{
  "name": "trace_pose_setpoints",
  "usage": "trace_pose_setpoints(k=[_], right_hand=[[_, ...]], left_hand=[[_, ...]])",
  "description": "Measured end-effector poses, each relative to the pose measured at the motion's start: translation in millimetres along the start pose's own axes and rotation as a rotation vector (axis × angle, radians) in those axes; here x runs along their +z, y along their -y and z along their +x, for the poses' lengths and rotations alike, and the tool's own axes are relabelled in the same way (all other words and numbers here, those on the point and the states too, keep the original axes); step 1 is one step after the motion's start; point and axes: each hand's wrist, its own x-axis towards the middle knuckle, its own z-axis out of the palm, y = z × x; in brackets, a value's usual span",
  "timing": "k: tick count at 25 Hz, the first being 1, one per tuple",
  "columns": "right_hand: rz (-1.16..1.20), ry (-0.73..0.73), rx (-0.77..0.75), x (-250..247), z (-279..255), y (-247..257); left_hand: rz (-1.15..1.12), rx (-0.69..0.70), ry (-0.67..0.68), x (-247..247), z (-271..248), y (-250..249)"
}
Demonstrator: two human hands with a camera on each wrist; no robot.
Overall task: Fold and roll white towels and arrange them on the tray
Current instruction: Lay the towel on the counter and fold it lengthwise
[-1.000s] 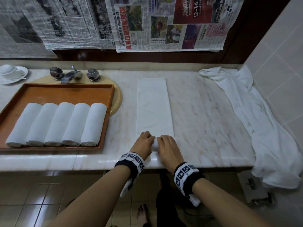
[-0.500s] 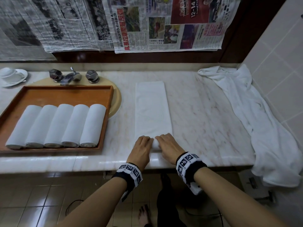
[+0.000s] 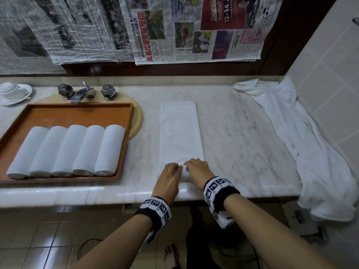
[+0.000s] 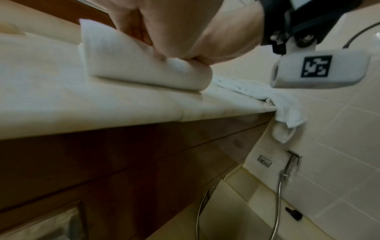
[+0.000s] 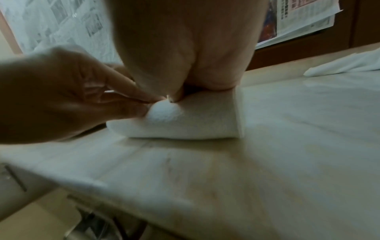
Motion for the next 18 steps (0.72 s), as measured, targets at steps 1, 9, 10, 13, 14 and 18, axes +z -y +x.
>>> trace_pose_setpoints(k=[1, 9, 10, 13, 14, 18], right_hand=[[-0.009, -0.068, -0.008, 4.3, -4.0, 2.1], [-0.041, -0.242, -0.085, 22.2, -18.6, -1.8], [-0.027, -0.227, -0.096, 17.0, -14.5, -4.0], [0.008, -0.165, -0.157, 3.1, -4.4, -6.7], [0.019, -0.151, -0.167, 1.9, -3.4, -7.4], [0.040, -0.101, -0.147, 5.2, -8.1, -5.5]], left_hand=[[0.002, 0.010, -0.003, 1.0, -1.2, 1.3], [-0.060, -0.102, 0.152, -4.3, 36.5, 7.6], [-0.049, -0.091, 0.108, -2.0, 29.4, 7.1], [-0.061, -0.051, 0.012, 8.9, 9.0, 8.9], [-0.067, -0.043, -0.003, 11.5, 4.9, 9.6], [-0.039, -0.018, 0.030, 14.1, -5.3, 11.2]])
